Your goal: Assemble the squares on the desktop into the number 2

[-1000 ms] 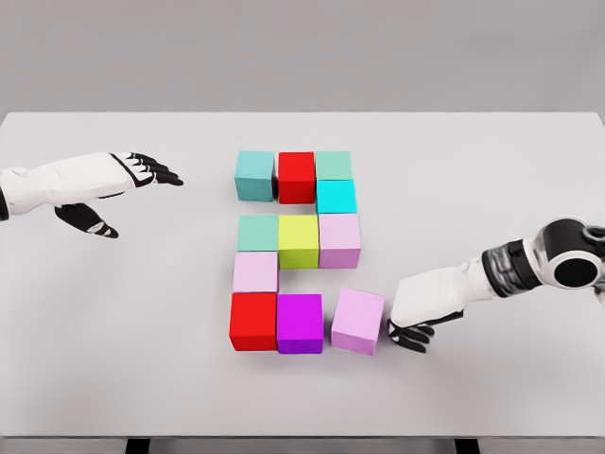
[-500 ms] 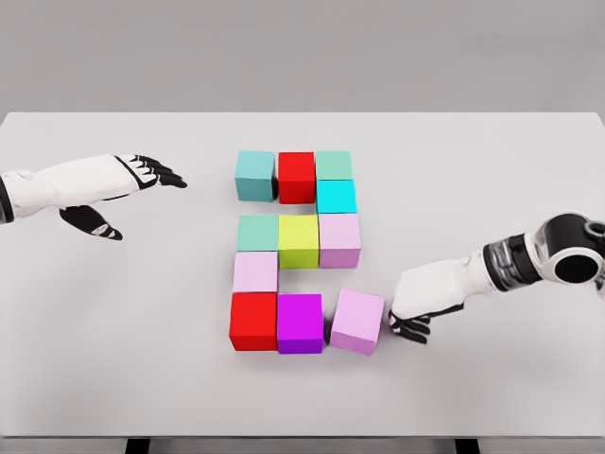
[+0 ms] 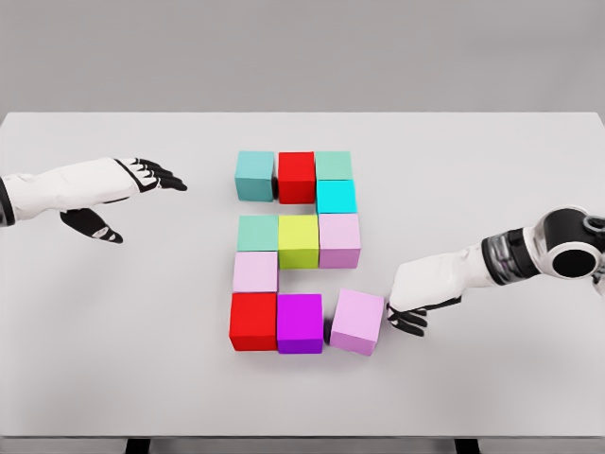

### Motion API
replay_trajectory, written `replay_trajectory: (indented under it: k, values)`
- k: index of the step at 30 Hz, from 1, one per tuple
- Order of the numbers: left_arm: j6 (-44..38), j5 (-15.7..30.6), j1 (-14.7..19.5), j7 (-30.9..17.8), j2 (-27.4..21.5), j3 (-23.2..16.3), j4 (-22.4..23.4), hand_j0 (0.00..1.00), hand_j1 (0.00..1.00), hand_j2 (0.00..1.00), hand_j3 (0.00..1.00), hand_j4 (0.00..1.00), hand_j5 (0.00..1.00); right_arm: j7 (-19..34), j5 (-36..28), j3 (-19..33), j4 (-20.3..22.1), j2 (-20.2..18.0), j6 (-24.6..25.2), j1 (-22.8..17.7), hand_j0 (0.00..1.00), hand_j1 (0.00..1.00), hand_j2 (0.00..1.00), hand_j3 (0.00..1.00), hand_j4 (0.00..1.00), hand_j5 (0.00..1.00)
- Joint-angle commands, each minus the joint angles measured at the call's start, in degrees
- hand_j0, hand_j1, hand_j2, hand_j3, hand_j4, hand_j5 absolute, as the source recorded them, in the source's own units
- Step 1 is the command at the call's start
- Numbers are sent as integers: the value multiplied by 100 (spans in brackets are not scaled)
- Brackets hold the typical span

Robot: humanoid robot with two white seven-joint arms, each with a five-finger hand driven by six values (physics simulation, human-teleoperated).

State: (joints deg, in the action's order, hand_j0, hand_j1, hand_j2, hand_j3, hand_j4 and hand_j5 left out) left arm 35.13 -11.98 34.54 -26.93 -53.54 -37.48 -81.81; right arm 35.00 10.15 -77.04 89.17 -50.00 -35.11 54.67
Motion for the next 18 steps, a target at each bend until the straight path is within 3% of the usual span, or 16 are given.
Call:
replay_trajectory:
  k: [1,18]
  values:
    - [-13,37,0,4,2,4,42,100,100,100,100,100,100,0,-30,5,4,17,11,0,11,11,11,11,11,11]
    - [-13,37,-18,4,2,12,68,100,100,100,100,100,100,0,-30,5,4,122,11,26,11,11,11,11,11,11]
